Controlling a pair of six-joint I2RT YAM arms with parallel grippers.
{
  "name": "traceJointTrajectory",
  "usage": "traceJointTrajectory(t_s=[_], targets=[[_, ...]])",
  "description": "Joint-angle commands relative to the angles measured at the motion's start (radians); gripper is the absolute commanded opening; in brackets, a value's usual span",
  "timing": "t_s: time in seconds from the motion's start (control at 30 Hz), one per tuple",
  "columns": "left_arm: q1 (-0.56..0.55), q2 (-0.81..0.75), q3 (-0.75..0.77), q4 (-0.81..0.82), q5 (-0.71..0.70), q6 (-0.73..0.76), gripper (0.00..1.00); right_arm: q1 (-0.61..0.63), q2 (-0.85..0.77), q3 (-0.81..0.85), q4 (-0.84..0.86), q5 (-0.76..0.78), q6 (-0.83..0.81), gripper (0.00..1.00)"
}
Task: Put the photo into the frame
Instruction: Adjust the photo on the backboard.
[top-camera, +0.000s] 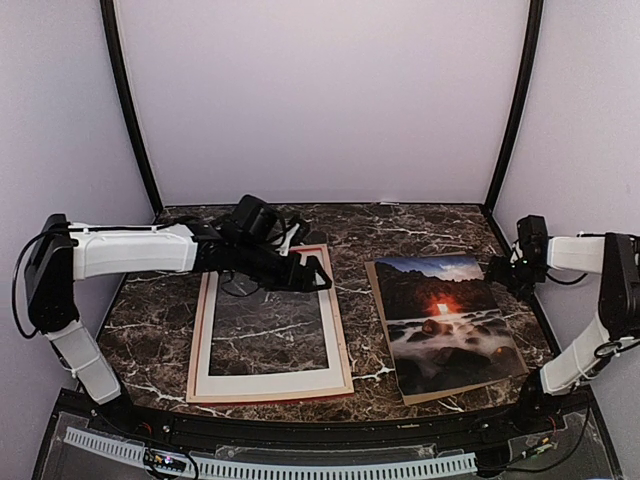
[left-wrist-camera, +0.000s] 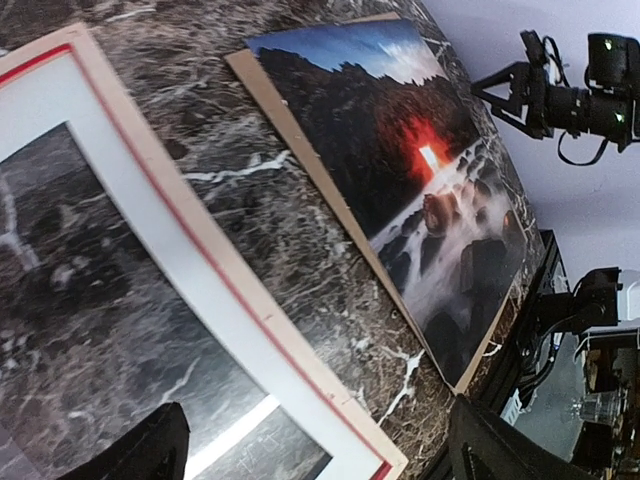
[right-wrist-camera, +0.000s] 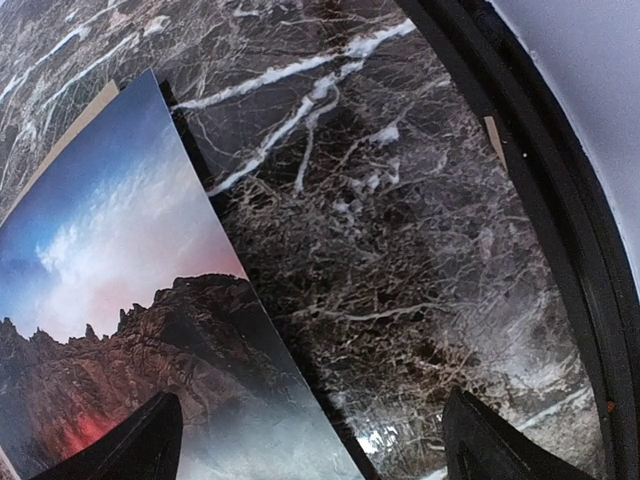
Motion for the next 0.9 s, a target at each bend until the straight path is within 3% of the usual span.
traceJointTrajectory(t_s=[0.0, 0.33, 0.67, 0.87], targets=[[-0.098, 0.117, 0.146, 0.046, -0.007, -0.012, 0.92, -0.013, 0.039, -0.028, 0.068, -0.039, -0.002, 0.91], [-0.241, 0.43, 0.43, 0.049, 0.013, -0.039, 0.9, -0.017, 0.024, -0.101, 0.109, -0.119, 0.005, 0.85], [-0.27, 0.578, 0.492, 0.129, 0.019, -0.142, 0.81, -0.017, -0.01, -0.166, 0.135, -0.206, 0.018, 0.76], [-0.269, 0.626, 0.53, 0.106, -0.019, -0.174, 0.75, -0.017, -0.061, -0.19, 0.138, -0.262, 0.03, 0.63]])
